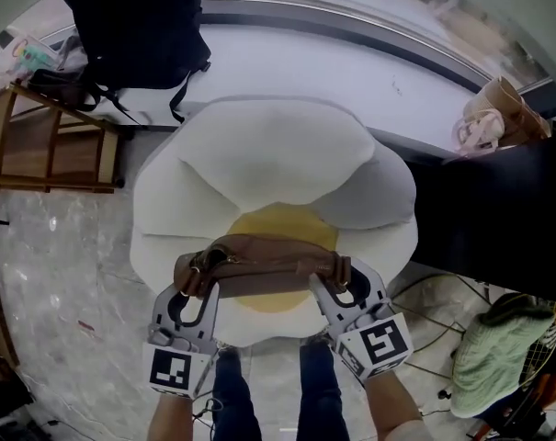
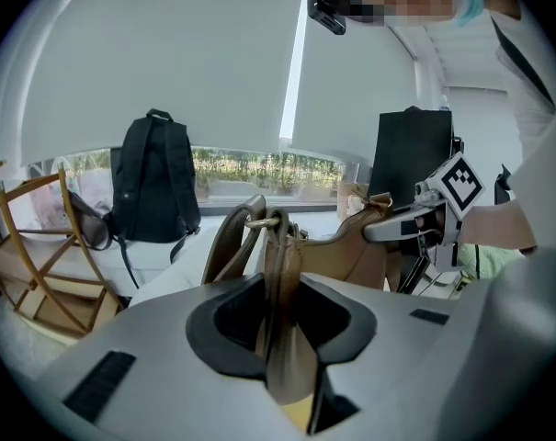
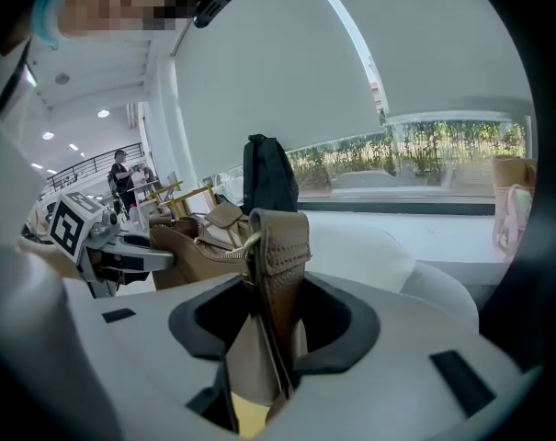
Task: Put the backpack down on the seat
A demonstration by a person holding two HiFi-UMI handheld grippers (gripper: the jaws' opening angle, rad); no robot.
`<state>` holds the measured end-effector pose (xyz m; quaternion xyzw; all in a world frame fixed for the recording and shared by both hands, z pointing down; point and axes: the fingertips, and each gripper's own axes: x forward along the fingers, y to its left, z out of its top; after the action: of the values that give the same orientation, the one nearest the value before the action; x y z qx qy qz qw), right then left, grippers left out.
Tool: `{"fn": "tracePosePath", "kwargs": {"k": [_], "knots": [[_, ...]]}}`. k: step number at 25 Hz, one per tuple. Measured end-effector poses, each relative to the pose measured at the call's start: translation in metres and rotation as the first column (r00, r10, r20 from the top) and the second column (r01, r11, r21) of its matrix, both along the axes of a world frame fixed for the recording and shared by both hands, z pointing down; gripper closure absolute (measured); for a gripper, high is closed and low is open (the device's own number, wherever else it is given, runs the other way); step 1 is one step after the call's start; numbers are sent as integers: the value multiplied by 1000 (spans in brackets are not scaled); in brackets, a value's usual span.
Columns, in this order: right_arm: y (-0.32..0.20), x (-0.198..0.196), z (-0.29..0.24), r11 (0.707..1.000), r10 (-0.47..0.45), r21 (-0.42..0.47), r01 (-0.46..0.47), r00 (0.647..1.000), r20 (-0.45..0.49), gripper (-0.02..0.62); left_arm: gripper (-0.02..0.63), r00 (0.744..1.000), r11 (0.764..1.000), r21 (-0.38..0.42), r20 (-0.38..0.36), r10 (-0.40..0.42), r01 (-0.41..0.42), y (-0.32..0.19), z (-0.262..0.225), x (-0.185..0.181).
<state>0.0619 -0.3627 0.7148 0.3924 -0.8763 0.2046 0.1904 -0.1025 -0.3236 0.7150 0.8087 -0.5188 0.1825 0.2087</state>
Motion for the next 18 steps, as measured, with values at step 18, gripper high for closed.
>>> {"fn": "tracePosePath", "kwargs": {"k": [18], "knots": [[-11,4,111,999,-48,-27,47,998,-41,419,503,1000,998,-55,24,-7,8,-8,112,5]]}}
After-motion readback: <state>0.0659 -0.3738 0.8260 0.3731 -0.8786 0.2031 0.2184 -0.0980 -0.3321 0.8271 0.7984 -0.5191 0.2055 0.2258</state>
